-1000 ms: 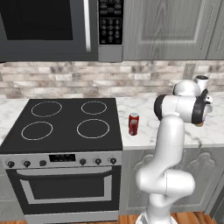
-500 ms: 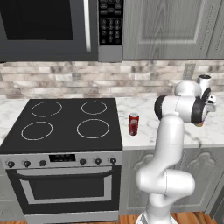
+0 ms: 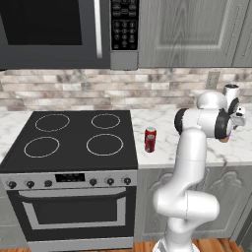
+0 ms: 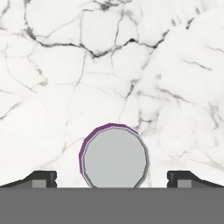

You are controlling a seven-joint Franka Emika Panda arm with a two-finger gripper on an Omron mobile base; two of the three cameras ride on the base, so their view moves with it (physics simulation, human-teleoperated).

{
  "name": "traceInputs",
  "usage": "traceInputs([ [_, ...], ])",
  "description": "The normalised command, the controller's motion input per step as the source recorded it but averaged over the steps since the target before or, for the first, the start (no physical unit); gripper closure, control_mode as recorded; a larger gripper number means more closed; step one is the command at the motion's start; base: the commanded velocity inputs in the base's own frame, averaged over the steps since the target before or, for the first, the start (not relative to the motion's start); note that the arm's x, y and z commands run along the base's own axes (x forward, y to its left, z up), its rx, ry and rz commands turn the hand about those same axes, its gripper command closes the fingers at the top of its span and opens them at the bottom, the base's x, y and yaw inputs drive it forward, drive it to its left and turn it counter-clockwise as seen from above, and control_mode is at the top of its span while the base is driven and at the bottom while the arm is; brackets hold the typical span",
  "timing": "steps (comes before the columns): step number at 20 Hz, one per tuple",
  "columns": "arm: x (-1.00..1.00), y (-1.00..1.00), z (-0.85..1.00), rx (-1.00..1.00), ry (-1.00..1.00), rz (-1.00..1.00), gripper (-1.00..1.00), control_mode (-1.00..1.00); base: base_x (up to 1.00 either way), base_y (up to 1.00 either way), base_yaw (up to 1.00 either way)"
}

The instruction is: Four empty soda cans are scattered around the kitchen. Gather all the cans and cluster them next to the stove for recycling.

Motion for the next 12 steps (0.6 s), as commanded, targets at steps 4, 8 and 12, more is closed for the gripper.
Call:
traceInputs([
  [4, 0.0, -0.04, -0.13, 0.0, 0.04, 0.0, -1.0, -1.0, 0.0, 0.0, 0.0],
  [8, 0.0, -0.03, -0.19, 0.0, 0.04, 0.0, -1.0, -1.0, 0.0, 0.0, 0.0],
  [12, 0.0, -0.01, -0.15, 0.0, 0.01, 0.0, -1.0, -1.0, 0.0, 0.0, 0.0],
])
